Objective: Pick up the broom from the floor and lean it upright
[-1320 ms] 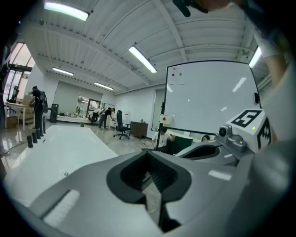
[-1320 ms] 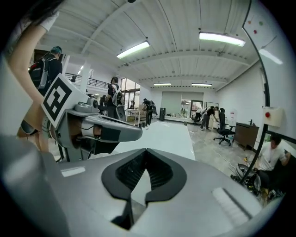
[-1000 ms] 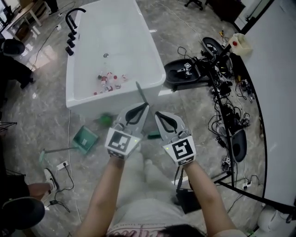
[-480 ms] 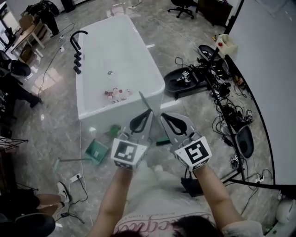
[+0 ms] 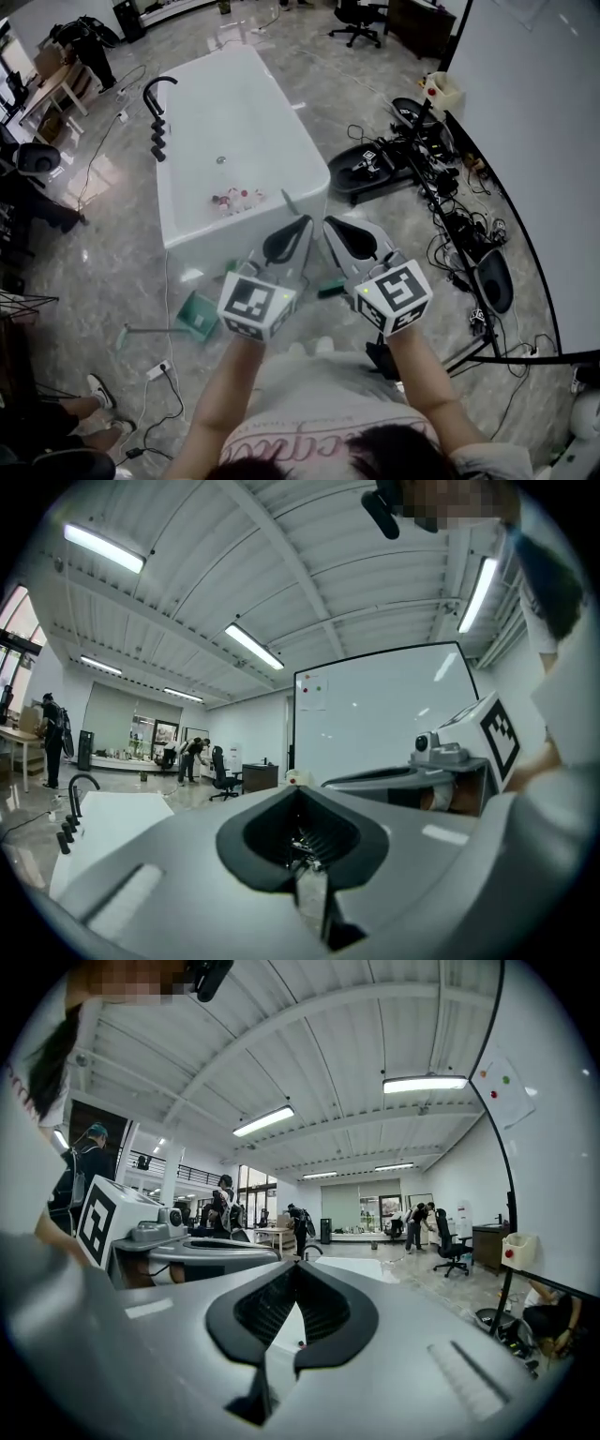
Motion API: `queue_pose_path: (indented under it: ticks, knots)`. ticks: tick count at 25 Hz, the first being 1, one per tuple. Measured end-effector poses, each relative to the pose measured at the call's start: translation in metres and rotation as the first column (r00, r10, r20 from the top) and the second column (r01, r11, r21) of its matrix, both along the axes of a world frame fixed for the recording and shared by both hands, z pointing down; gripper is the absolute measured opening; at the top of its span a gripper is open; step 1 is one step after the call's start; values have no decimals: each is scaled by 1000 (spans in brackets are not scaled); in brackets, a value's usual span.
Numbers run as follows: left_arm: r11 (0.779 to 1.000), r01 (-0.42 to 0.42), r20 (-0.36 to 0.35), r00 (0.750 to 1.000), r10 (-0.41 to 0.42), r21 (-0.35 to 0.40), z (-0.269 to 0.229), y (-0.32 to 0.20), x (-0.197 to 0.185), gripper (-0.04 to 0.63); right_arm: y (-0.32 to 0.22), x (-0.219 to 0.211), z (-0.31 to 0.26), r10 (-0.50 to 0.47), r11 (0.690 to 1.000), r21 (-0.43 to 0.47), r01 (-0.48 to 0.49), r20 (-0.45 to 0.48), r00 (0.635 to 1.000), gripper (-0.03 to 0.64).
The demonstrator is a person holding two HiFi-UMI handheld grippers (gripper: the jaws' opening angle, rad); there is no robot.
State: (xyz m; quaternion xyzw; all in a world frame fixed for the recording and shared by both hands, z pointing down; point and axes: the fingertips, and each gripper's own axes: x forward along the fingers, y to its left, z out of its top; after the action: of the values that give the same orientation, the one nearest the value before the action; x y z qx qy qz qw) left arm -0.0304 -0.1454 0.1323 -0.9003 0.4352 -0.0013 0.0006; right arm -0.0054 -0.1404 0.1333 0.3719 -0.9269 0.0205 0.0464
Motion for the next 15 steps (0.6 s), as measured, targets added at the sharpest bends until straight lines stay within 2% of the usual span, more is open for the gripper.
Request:
queue_pose_path:
  ticks: [6, 10, 15]
  knots:
    - [1000, -28, -4, 1000, 28, -4, -5, -1, -1, 0, -1, -8, 0, 21, 999, 34, -19, -81, 997, 0]
    - [999, -14, -54, 998, 11, -41, -8, 4, 6, 0, 3, 1, -5, 22, 1000, 15, -21, -61, 998, 0]
    - [999, -6, -34, 999, 5, -36, -9, 4, 11, -2, 6, 7, -10, 17, 1000, 17, -16, -52, 999, 0]
